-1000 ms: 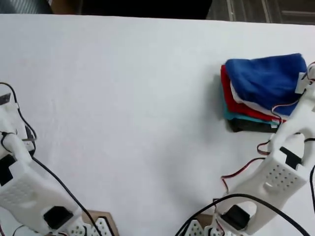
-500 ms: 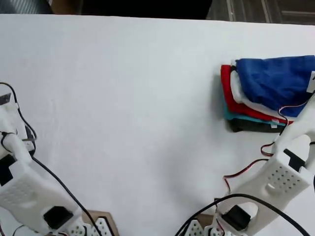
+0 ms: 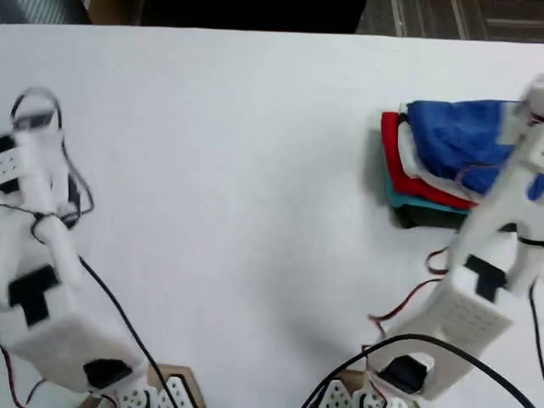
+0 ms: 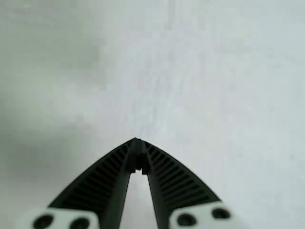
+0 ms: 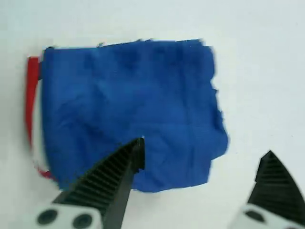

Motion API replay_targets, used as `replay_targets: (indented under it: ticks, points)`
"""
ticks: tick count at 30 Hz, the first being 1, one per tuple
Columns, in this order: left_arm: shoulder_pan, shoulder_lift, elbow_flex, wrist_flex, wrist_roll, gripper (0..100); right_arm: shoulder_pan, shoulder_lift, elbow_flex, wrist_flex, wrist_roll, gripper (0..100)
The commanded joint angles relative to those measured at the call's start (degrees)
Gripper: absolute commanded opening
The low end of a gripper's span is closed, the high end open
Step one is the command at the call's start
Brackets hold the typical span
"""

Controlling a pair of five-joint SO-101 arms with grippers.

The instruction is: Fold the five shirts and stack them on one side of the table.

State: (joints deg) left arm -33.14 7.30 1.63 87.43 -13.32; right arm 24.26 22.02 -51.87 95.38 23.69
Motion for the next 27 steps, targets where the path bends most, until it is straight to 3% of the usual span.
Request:
replay_targets:
  ticks: [1, 6, 12, 17, 27]
  points:
    - [6.33, -15.38, -3.30, 8.35, -0.26, 3, -3.38, -9.54, 4.57, 3.21, -2.02, 37.2]
    - [12.92, -39.03, 7.43, 10.37, -5.01, 3, -6.81, -25.54, 25.14, 3.21, -2.02, 37.2]
    - [22.07, -64.53, 32.22, 6.86, -10.99, 3, -16.48, -56.84, 55.38, 3.12, -0.53, 37.2]
    - [21.01, -79.56, 49.80, 1.49, -18.20, 3, -23.52, -79.43, 77.63, 2.33, -0.26, 37.2]
    - [16.62, -113.23, 75.91, -4.22, -19.69, 3, -20.44, -116.97, 106.55, -4.44, -0.53, 37.2]
